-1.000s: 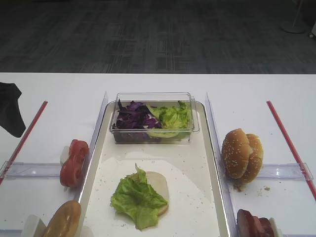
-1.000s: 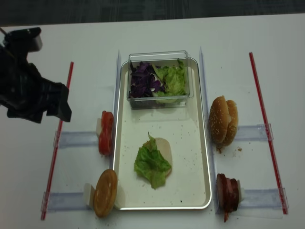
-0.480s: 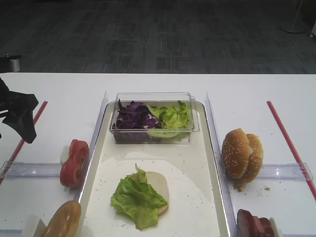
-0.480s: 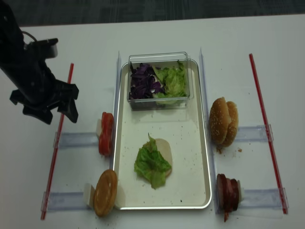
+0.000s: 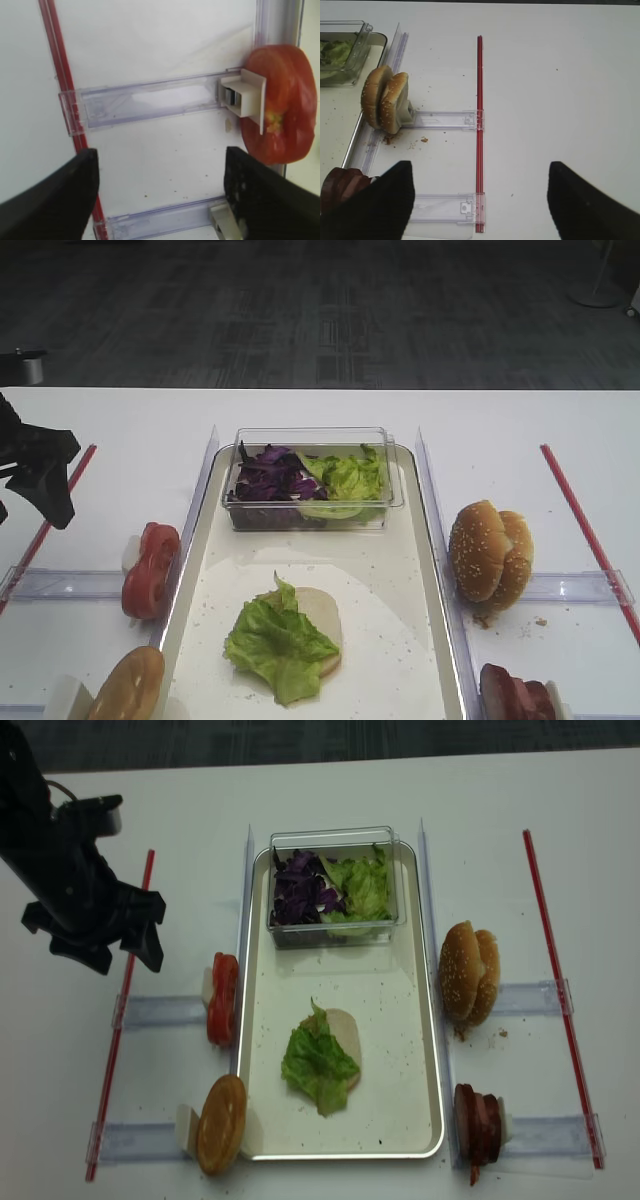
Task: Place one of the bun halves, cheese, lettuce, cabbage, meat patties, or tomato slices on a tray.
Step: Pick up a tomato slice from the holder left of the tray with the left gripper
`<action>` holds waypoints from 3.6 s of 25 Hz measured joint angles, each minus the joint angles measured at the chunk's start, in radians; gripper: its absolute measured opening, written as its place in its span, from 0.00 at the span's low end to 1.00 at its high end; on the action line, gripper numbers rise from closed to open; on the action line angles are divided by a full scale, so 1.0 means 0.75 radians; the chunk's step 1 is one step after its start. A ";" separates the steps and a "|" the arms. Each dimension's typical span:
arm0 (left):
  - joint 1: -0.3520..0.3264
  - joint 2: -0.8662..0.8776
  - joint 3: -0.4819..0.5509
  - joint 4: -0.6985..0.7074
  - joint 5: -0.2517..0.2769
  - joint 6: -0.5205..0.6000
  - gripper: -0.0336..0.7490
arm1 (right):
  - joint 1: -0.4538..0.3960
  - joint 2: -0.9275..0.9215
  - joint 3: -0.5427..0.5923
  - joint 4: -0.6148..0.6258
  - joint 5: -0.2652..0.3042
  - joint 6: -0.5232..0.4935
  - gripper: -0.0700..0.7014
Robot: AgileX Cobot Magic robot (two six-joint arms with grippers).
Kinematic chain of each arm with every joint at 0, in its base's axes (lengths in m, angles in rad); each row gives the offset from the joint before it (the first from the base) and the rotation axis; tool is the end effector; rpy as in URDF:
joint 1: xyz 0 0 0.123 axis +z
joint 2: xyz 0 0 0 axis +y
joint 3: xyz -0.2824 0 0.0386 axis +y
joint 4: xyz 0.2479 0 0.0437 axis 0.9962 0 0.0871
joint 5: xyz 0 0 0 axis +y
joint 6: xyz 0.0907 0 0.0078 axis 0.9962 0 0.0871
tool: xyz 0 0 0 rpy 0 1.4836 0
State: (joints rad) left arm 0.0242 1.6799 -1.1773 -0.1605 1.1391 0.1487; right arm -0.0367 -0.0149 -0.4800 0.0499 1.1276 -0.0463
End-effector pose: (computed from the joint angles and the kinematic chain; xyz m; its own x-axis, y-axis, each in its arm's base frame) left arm 0.3094 -0.0057 0.2283 -0.9979 0.0560 -0.0329 0.0601 0.9879 -0.1429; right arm -0.0077 0.0044 0.2663 -0.5179 -0.0059 -0.8554 -0.0147 0.9999 0.0021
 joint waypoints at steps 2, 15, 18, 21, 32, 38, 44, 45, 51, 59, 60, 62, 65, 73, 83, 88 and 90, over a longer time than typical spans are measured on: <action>-0.018 0.000 0.000 0.002 0.000 0.000 0.66 | 0.000 0.000 0.000 0.000 0.000 0.000 0.83; -0.318 0.003 0.000 0.048 0.008 -0.166 0.65 | 0.000 0.000 0.000 0.000 0.000 0.000 0.83; -0.390 0.003 0.000 0.082 0.008 -0.247 0.65 | 0.000 0.000 0.000 0.000 0.000 0.000 0.83; -0.454 0.003 0.000 0.101 0.008 -0.313 0.65 | 0.000 0.000 0.000 0.000 0.000 0.000 0.83; -0.566 0.003 0.000 0.098 -0.016 -0.479 0.65 | 0.000 0.000 0.000 0.000 0.000 0.000 0.83; -0.568 0.003 0.000 0.092 -0.025 -0.511 0.65 | 0.000 0.000 0.000 0.000 0.000 0.000 0.83; -0.568 0.003 0.000 0.058 -0.050 -0.520 0.65 | 0.000 0.000 0.000 0.000 0.000 0.000 0.83; -0.568 0.003 0.000 0.056 -0.056 -0.522 0.65 | 0.000 0.000 0.000 0.000 0.000 0.000 0.83; -0.568 0.005 0.000 0.056 -0.077 -0.525 0.65 | 0.000 0.000 0.000 0.000 0.000 0.000 0.83; -0.568 0.051 -0.002 0.045 -0.087 -0.525 0.55 | 0.000 0.000 0.000 0.000 0.000 -0.003 0.83; -0.568 0.051 -0.002 0.046 -0.094 -0.525 0.54 | 0.000 0.000 0.000 0.000 0.000 -0.003 0.83; -0.568 0.057 -0.002 0.046 -0.106 -0.525 0.53 | 0.000 0.000 0.000 0.000 0.000 -0.003 0.83; -0.568 0.075 -0.002 0.043 -0.111 -0.525 0.53 | 0.000 0.000 0.000 0.000 0.000 -0.003 0.83; -0.568 0.096 -0.002 0.081 -0.117 -0.522 0.53 | 0.000 0.000 0.000 0.000 0.000 -0.003 0.83; -0.568 0.096 -0.002 0.103 -0.152 -0.522 0.52 | 0.000 0.000 0.000 0.000 0.000 -0.003 0.83; -0.568 0.096 -0.002 0.101 -0.171 -0.522 0.52 | 0.000 0.000 0.000 0.000 0.000 -0.003 0.83; -0.568 0.096 -0.002 0.101 -0.174 -0.522 0.52 | 0.000 0.000 0.000 0.000 0.000 -0.003 0.83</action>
State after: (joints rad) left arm -0.4021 1.7523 -1.1789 -0.0850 1.0084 -0.2430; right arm -0.0367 -0.0149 -0.4800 0.0499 1.1276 -0.0482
